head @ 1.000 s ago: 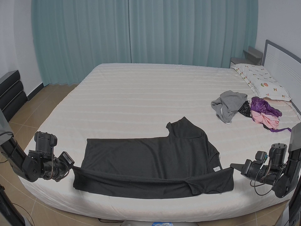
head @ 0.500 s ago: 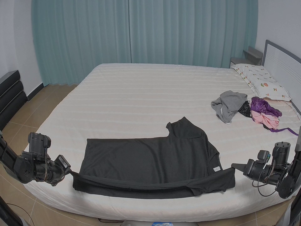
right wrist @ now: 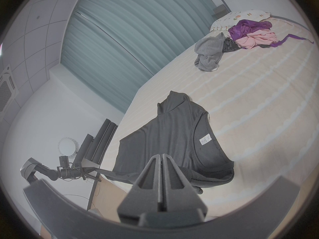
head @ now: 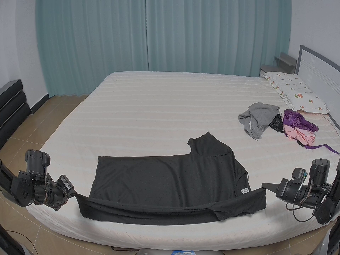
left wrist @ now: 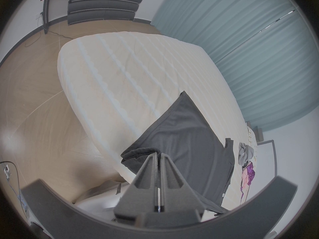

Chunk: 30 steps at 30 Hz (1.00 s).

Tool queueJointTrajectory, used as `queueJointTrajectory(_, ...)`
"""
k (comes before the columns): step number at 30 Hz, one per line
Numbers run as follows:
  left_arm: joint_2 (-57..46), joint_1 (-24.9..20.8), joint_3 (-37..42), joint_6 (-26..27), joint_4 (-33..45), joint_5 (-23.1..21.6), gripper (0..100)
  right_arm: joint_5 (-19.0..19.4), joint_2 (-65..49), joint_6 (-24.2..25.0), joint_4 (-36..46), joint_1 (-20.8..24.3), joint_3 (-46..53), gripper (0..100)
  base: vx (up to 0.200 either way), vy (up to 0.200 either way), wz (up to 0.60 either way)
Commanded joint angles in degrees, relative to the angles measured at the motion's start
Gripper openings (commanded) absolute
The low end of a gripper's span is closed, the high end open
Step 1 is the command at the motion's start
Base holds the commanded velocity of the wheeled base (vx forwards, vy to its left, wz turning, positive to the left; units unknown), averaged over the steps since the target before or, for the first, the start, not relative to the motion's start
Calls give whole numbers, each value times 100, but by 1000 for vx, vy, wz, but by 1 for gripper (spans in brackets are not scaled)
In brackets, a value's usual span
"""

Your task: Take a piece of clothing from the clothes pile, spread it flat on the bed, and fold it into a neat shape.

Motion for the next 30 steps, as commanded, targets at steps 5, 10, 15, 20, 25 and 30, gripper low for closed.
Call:
queueJointTrajectory(5,-1,1,-39,-7,-6,-39,0,-2,346,-2,-98,-64,22,0,0,0,0)
queueJointTrajectory(10,298,18,-171,-7,-58,-30,0,-2,583,25,-89,-73,-224,0,0,0,0)
queueJointTrajectory(15,711,89,-496,-24,-76,-30,0,-10,856,25,-10,-73,-690,0,0,0,0)
queueJointTrajectory(20,1150,71,-804,-33,-76,-48,0,-19,1216,25,-1,-73,-1112,0,0,0,0)
queueJointTrajectory(25,1616,71,-1138,-50,-85,-92,0,-54,1629,16,-1,-73,-1411,0,0,0,0)
queueJointTrajectory(30,1950,71,-1446,-59,-85,-101,0,-72,1998,7,-1,-91,-1718,0,0,0,0)
